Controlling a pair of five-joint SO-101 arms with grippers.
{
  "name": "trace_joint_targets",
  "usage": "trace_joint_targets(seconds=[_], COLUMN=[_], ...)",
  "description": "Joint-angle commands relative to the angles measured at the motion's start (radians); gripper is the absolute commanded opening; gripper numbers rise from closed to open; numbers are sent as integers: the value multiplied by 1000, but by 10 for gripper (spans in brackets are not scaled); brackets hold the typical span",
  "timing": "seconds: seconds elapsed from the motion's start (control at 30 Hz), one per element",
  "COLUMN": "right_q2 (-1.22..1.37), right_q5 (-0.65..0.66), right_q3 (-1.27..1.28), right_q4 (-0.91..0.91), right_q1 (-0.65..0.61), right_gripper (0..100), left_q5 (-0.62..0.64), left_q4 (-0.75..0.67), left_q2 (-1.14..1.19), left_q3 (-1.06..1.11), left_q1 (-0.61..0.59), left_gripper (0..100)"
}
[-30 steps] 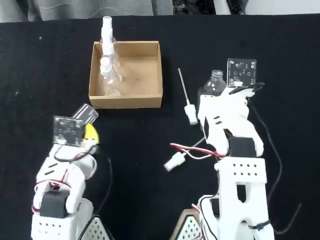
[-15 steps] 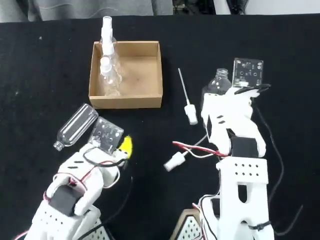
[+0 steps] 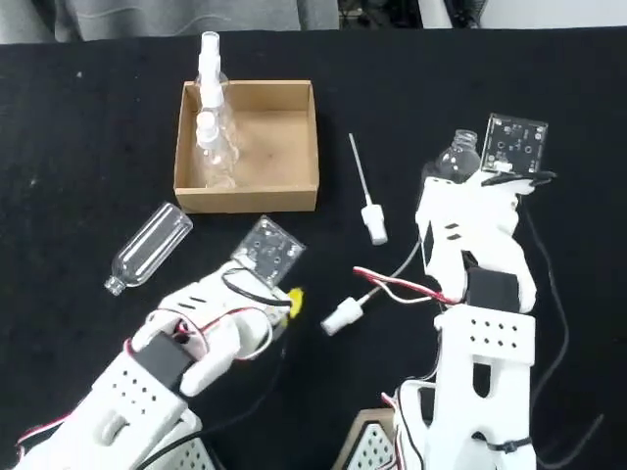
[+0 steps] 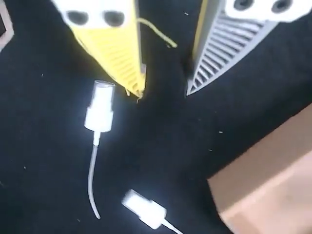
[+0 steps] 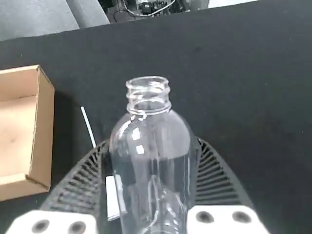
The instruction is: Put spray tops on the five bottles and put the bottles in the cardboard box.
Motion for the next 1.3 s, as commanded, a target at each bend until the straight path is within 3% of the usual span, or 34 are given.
trace_joint_targets(seconds=[0.0,0.13,0.5,1.1,1.27], right_q2=[-56,-59,-61,-61,-61], right_q5=[-9,-9,-43,-57,-57], right_q3=[-5,-5,-13,-5,-5], right_q4=[-35,-35,-35,-75,-75], right_q1=[25,25,83,97,97], right_gripper=[92,92,92,92,92], left_q5=[6,75,75,69,12], left_q4=[-52,-78,-196,-193,-193], left_q2=[55,143,428,810,884], left_q3=[-53,-73,-142,-387,-418], left_q1=[15,16,68,168,170], left_gripper=[163,196,195,195,195])
